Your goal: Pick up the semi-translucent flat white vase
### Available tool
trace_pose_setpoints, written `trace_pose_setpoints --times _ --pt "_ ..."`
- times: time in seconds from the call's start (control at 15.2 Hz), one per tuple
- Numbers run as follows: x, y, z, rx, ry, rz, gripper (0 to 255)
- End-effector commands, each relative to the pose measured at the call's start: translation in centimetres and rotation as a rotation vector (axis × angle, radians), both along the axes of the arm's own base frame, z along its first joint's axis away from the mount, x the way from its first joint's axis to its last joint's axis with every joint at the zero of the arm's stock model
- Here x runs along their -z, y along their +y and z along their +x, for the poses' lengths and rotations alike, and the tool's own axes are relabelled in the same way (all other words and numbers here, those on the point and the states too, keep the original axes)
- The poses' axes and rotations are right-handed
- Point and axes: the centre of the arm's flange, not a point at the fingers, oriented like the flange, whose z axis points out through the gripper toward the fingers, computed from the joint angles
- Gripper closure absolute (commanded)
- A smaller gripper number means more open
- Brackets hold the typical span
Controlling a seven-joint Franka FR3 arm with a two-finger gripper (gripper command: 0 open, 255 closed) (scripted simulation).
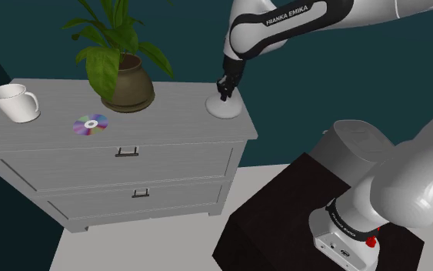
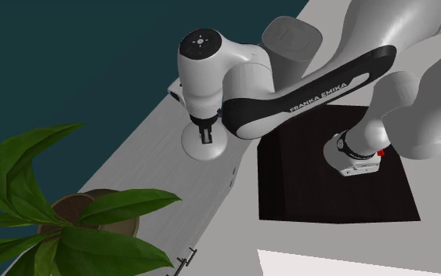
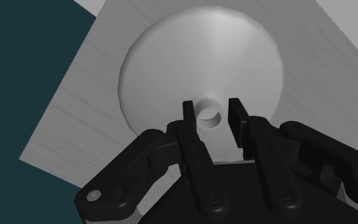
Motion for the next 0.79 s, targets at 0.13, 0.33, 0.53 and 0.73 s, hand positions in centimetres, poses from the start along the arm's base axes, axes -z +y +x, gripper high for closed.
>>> trace_pose_setpoints --times 0.13,0.33,0.53,0.73 --pt "-2.1 -0.1 0.0 0.0 0.0 0.0 255" --pt "-3.7 -0.1 0.0 0.0 0.0 0.0 255" --pt "-5.3 -0.1 0.0 0.0 0.0 0.0 255" --pt "-5.9 -0.1 0.0 0.0 0.0 0.0 255"
